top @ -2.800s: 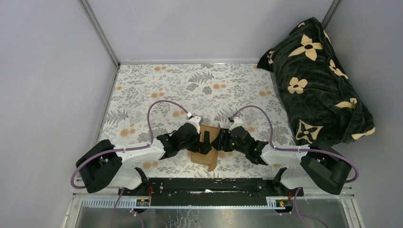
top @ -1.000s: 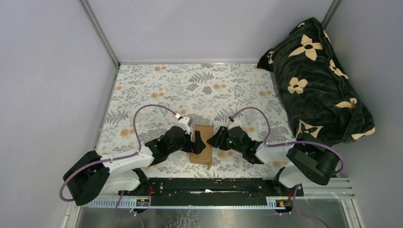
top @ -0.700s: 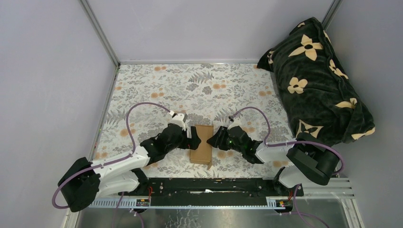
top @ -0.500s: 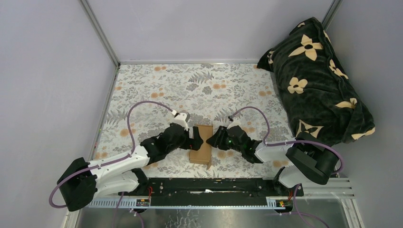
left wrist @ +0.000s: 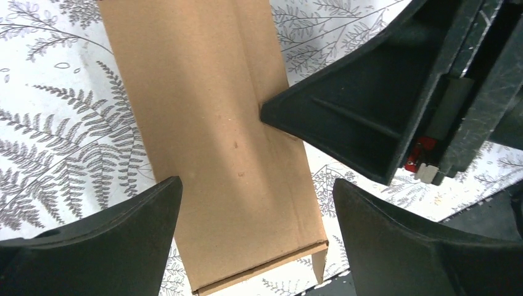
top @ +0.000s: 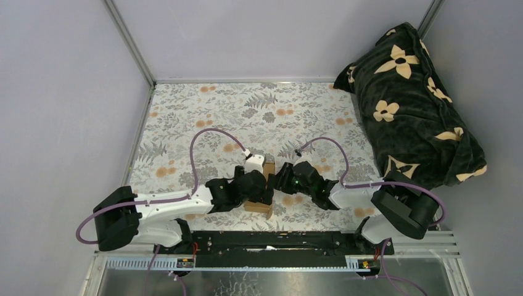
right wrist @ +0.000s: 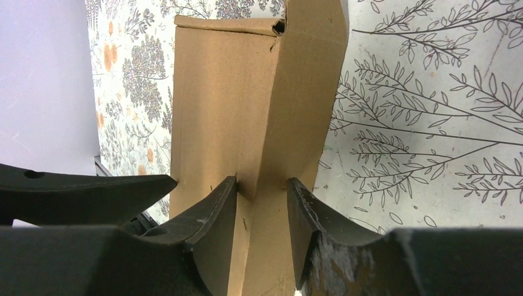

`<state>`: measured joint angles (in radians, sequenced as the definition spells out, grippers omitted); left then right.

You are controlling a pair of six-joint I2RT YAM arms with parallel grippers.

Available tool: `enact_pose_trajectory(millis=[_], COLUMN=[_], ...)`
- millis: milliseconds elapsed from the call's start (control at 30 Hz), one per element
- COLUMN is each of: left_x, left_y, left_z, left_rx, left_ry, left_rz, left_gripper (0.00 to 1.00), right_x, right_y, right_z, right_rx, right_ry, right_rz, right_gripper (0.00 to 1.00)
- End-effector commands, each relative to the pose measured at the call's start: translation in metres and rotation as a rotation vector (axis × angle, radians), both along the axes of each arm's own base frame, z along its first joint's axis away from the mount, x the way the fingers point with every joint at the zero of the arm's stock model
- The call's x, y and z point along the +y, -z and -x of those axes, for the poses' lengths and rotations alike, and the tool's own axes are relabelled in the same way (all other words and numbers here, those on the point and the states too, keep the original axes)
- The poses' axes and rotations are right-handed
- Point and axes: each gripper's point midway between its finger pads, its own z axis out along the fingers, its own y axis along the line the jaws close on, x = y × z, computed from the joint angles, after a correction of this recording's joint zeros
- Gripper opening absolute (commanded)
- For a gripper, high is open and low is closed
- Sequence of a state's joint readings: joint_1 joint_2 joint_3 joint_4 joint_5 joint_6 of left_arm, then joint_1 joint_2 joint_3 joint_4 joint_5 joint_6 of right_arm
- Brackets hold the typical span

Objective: Fold the paper box
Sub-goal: Close the paper box at the center of the board.

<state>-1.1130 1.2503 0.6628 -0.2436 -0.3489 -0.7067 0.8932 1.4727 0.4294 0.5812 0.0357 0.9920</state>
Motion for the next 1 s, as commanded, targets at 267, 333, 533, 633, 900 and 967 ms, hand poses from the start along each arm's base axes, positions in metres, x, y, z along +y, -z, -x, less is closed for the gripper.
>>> enact_pose_trajectory(millis=[267, 333, 533, 633, 900, 967], left_x=[0.031, 0.034, 0.036, 0.042, 0.055, 0.060], left_y=[-0.018, -0.017, -0.006, -0.006, -0.004, -0.005], left_z=[-0.009, -0.008, -0.007, -0.013, -0.048, -0.056], left_rx=[-0.090, -0.086, -0.082, -0.090, -0.069, -0.068], left_ry=[-0.143, -0.143, -0.151, -0.165, -0.195, -0.205], left_rz=[-0.099, -0.112, -0.115, -0.064, 0.006, -0.021], left_gripper=[0.98, 0.98, 0.98, 0.98, 0.98, 0.98], right_x=[-0.004, -0.004, -0.005, -0.008, -0.017, -0.020], right_y=[0.002, 0.000, -0.013, -0.021, -0.035, -0.036], right_z=[0.005, 0.005, 0.004, 0.004, 0.005, 0.006], right_rx=[0.017, 0.014, -0.007, -0.027, -0.078, -0.092], right_ry=[0.019, 0.020, 0.027, 0.029, 0.035, 0.038], right_rz=[0.006, -0.002, -0.025, -0.035, -0.039, -0.041], right_gripper=[0.38, 0.38, 0.38, 0.41, 0.46, 0.47])
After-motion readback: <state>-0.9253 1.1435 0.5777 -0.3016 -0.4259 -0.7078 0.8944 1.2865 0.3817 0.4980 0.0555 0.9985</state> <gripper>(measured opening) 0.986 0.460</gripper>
